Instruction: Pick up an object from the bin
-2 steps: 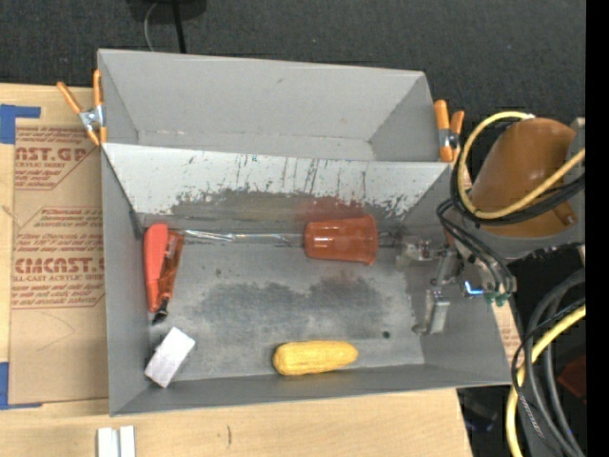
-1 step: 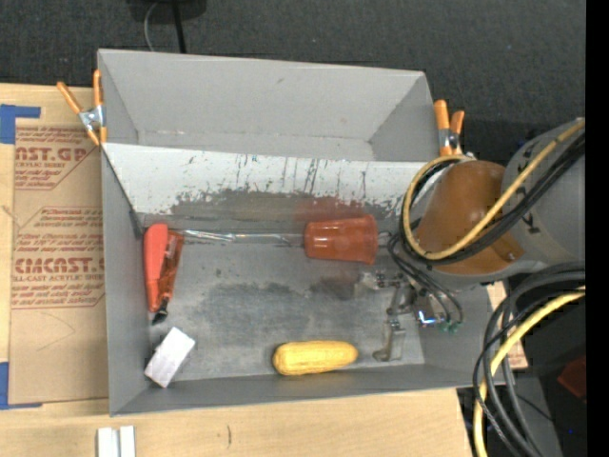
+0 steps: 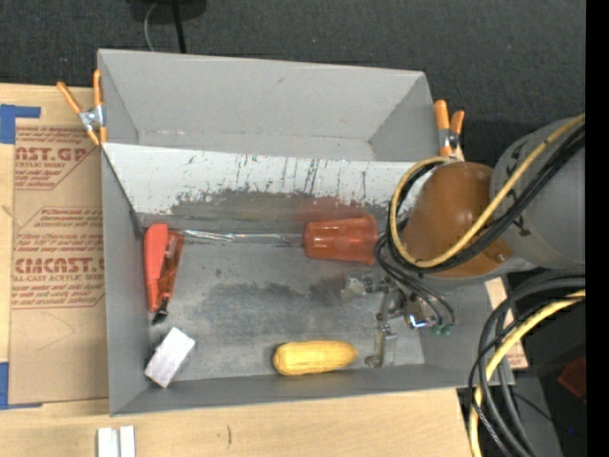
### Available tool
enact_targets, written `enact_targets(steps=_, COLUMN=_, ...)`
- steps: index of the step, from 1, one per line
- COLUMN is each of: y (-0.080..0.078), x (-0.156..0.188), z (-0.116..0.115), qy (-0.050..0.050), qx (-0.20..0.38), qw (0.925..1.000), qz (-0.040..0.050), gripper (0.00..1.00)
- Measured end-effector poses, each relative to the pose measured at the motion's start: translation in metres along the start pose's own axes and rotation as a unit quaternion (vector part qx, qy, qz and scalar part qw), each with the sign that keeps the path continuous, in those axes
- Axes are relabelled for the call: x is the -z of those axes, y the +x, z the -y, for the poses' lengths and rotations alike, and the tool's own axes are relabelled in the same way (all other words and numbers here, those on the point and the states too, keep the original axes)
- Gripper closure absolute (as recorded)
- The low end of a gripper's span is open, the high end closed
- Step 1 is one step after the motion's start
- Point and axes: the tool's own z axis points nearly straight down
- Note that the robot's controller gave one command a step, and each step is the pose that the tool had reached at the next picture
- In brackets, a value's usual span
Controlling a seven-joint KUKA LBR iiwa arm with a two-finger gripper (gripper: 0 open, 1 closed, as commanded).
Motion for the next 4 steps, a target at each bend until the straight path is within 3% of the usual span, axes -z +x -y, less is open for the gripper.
enact_targets(steps=1, y=0.002, x=0.007, z=-0.049, qy=0.001, qx=0.014, qw=0.9999, qz=0.0065, gripper=0.0)
enact_targets(steps=2, y=-0.004, x=-0.026, z=-0.07, qy=0.001, qx=0.122, qw=0.9925, qz=0.005, gripper=0.0)
enact_targets(steps=3, y=-0.001, x=-0.034, z=-0.076, qy=0.001, qx=0.03, qw=0.9995, qz=0.0058, gripper=1.0)
enact_targets(steps=4, y=-0.001, x=-0.034, z=-0.076, qy=0.001, qx=0.031, qw=0.9995, qz=0.0058, gripper=1.0)
